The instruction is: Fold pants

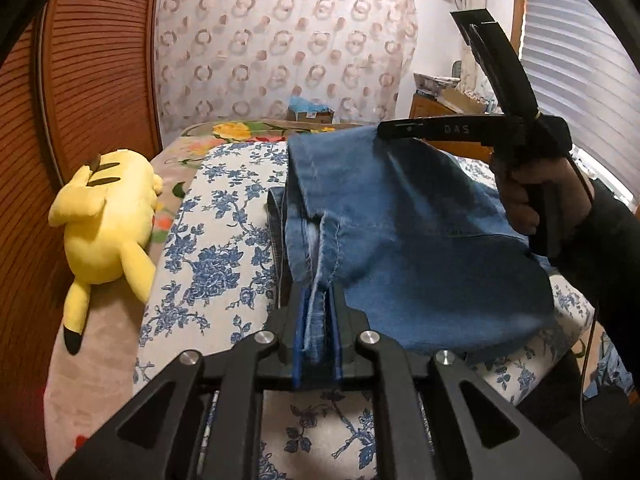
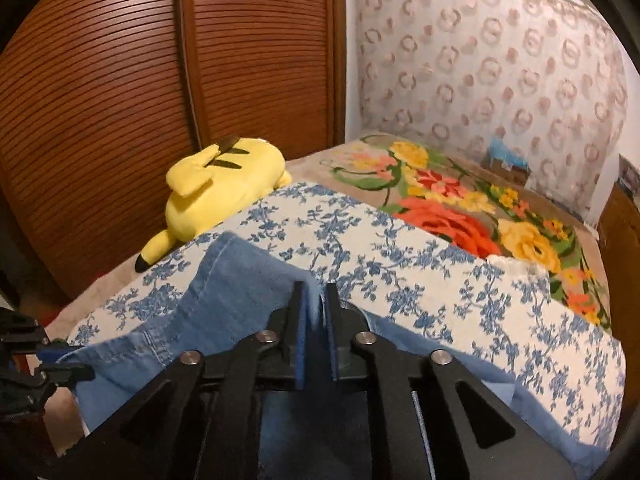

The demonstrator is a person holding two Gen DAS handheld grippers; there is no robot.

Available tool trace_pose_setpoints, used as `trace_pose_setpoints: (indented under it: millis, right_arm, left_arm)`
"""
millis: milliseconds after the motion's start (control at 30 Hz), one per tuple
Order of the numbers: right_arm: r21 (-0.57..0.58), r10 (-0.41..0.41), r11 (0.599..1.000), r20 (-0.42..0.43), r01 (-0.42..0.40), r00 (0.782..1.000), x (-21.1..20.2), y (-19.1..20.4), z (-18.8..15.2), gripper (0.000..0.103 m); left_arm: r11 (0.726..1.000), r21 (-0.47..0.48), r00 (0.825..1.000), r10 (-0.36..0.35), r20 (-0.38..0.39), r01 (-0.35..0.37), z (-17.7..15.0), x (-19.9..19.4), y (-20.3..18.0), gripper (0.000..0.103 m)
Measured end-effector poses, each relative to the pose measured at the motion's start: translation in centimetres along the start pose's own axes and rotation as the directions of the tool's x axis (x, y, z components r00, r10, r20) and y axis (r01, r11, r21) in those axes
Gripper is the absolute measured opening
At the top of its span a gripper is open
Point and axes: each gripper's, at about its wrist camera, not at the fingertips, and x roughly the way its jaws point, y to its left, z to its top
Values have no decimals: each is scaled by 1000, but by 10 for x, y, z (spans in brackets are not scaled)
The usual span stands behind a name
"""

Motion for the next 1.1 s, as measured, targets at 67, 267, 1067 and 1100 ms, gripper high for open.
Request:
trace_pose_setpoints:
  millis: [67, 267, 1067, 1100]
  right_arm:
    - [15, -2, 1000, 5, 2, 1000, -6, -2, -3, 23]
    - [52, 5, 999, 53, -8, 999, -48, -11, -24, 41]
    - [191, -177, 966, 8, 172, 984, -147, -68, -147, 50]
    - [198, -182, 964, 7, 177, 983, -150, -70, -151, 50]
  left_arm:
    - [1000, 4, 1000, 11, -1, -11, 1, -3, -2, 15]
    - [1000, 15, 999, 25, 27, -26, 11, -11, -6, 38]
    - [985, 107, 990, -134, -51, 138, 30, 39, -98, 55]
    - [983, 113, 989, -137, -55, 143, 30, 41, -103, 55]
